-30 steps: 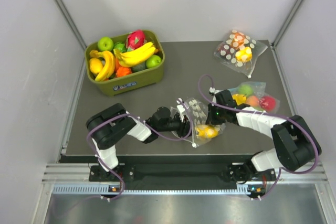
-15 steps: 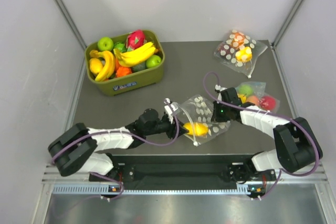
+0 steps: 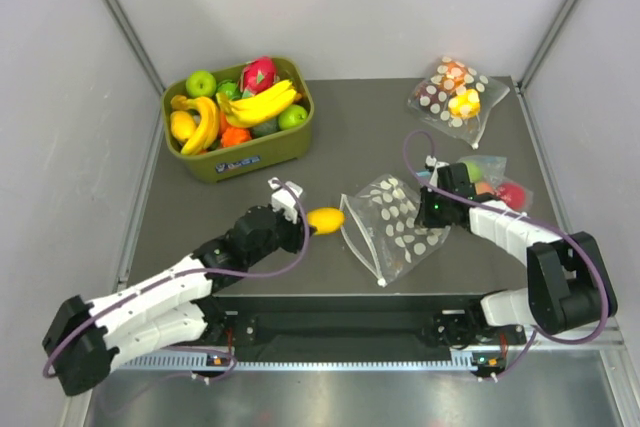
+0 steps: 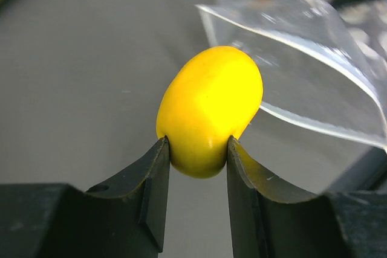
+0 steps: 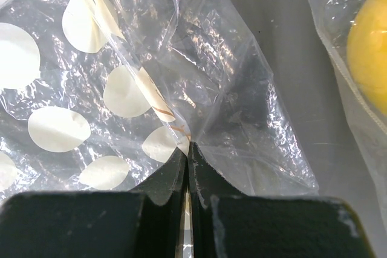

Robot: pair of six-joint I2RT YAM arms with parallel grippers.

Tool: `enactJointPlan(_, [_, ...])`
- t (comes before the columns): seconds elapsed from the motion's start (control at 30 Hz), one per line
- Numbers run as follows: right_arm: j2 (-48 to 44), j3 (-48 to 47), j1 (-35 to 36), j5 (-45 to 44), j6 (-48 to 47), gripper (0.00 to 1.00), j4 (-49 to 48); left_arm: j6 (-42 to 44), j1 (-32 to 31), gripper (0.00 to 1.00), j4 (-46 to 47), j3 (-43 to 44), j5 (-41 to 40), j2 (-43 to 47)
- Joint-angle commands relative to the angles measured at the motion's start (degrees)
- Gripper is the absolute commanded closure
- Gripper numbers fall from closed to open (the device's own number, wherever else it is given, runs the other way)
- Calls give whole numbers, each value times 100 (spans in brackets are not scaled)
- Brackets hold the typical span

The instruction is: Open the zip-top bag and remove the fake food

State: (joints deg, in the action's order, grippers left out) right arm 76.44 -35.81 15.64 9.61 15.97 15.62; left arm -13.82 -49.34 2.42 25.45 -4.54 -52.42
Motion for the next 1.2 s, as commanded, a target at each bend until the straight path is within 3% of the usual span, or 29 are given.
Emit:
enactJointPlan(0.0, [-165,-163,-113,147,-164,100,-94,-164,336,100,-1311,513,-1075,635])
enactJointPlan(0.17, [-191,-154,-149,261,-182,100,-147,-323,1153,100,-2060,1233,-1568,1014])
enactJointPlan(0.4, [-253,-119,-184,402,-208,100,-199,-297,2937,100,-2729,2322,-1648,805])
enactJointPlan(0.83, [-323,-58,-193,534,-226,100,-278,398,3773,100,-1992,2992,-1691,-303])
enactJointPlan(1.17, [-297,-49,-193,525,-234,100,-270,503,4705,100,-1411,3106,-593,-962])
